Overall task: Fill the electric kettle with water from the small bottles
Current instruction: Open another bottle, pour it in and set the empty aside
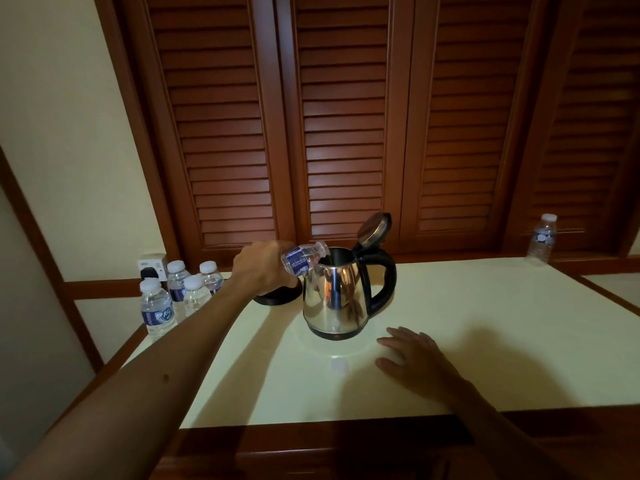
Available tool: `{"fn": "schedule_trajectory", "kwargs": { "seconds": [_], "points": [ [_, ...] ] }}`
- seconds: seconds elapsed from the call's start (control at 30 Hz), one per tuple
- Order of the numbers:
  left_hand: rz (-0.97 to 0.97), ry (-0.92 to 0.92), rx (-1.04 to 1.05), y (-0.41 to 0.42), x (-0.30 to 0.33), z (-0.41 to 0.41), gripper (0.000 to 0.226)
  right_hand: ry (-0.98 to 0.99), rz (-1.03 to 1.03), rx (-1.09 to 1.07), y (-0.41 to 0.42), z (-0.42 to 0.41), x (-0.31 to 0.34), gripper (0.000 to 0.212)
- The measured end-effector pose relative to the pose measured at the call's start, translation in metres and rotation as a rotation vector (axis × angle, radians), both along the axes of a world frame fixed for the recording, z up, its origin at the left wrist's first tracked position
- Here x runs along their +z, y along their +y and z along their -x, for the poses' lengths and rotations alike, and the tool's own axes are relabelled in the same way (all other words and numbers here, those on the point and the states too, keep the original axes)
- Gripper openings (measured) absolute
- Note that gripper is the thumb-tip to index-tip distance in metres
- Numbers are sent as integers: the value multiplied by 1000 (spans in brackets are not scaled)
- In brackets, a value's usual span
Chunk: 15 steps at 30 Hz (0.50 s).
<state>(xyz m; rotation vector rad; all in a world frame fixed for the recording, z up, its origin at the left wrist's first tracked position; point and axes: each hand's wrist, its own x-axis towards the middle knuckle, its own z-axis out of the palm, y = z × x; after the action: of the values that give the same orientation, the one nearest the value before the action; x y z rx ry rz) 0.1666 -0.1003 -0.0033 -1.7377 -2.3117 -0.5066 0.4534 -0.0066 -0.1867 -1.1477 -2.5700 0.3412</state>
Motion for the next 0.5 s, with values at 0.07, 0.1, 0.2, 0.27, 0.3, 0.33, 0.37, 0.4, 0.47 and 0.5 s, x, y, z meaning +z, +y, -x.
{"fn": "schedule_trajectory", "kwargs": {
  "seconds": [0.07, 0.1, 0.2, 0.27, 0.3, 0.33, 0.37, 0.4, 0.47, 0.5],
  "points": [
    [27, 9, 5, 1, 2, -1, 62, -8, 2, -6, 0, 1, 0, 56],
    [37, 17, 8, 1, 3, -2, 64, -10, 3, -11, 0, 1, 0, 55],
    [58, 79, 7, 2, 7, -4, 67, -10, -11, -14, -1, 1, 0, 55],
    [71, 112, 11, 1, 9, -5, 66, -13, -17, -15, -1, 1, 0, 55],
    [78, 119, 16, 1, 10, -5, 65, -13, -17, -16, -1, 2, 0, 55],
    [82, 124, 17, 2, 10, -5, 65, -13, -22, -16, -1, 2, 0, 55],
    [86, 129, 17, 2, 10, -5, 65, -13, -32, -15, -1, 1, -1, 55],
    [88, 135, 16, 3, 10, -5, 66, -12, -40, -13, 0, 1, -1, 55],
    [84, 156, 20, 4, 10, -5, 65, -5, -41, -10, 0, 1, -2, 55],
    [81, 167, 26, 4, 10, -5, 65, -2, -40, -9, 0, 1, -3, 54]
  ]
}}
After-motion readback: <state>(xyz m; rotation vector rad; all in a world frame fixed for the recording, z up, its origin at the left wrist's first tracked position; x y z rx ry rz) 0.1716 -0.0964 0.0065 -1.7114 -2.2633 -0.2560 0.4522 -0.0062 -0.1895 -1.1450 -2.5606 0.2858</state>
